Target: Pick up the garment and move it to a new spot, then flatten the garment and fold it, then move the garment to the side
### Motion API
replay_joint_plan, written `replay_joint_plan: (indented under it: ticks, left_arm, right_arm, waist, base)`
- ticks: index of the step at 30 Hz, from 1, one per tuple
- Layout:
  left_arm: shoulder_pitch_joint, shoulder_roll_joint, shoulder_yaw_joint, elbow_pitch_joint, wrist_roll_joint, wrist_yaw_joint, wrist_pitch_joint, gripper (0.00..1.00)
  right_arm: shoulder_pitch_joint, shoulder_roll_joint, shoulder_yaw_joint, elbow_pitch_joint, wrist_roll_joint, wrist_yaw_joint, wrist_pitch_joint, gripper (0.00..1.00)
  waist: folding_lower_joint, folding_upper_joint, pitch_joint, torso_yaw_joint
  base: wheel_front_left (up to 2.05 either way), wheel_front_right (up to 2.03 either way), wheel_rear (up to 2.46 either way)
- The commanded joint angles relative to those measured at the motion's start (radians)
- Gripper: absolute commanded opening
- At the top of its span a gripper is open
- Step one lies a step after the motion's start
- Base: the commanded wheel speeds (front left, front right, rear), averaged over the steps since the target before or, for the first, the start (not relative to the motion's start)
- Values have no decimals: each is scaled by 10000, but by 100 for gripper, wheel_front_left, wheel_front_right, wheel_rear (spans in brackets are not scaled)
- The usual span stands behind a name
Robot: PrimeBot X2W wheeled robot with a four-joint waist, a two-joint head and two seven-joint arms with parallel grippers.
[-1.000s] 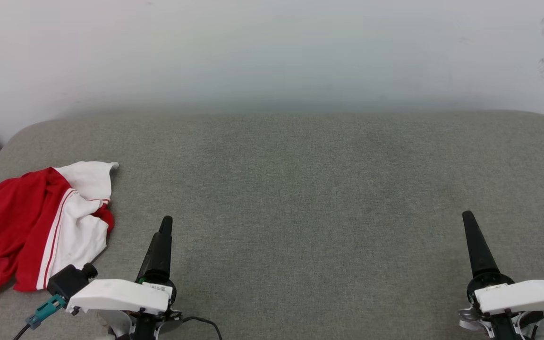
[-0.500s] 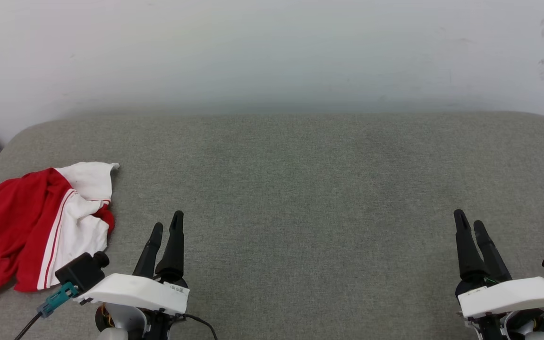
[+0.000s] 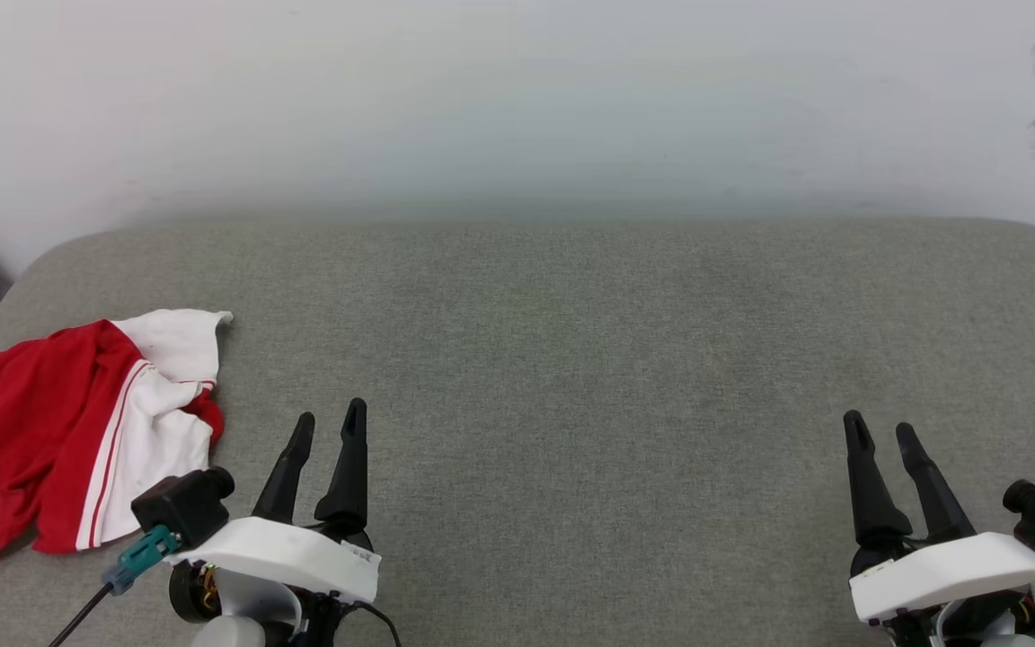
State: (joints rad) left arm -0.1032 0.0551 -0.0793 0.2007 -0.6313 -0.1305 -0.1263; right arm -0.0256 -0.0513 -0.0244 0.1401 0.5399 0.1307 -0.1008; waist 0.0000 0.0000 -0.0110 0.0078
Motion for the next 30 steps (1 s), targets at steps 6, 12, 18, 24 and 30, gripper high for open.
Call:
replay_joint_plan:
  ticks: [6,12,18,24,30]
  left_arm:
    - [-258,46,-63,-12,842,8,-216,100]
    - [-332,38,-125,66,1531,25,-374,100]
    - [-367,49,-257,201,2177,24,-513,100]
    - [-429,83,-370,368,3028,24,-732,100]
    - [-509,71,-462,565,3820,64,-917,100]
  right_arm:
    - [-25,9,40,-137,-890,0,-22,100]
    - [-2,11,81,-217,-1495,0,-38,100]
    - [62,11,112,-329,-2087,0,-135,100]
    - [189,12,101,-406,-2880,-1,-145,100]
    - [285,13,58,-467,-3536,-1,-119,100]
  waist:
    - [0,0,-22,24]
    - [0,0,-36,34]
    - [0,0,-35,39]
    - [0,0,-47,54]
    - [0,0,-53,84]
  base:
    - [0,0,0]
    - [0,0,0]
    - [0,0,0]
    - [0,0,0]
    - [0,0,0]
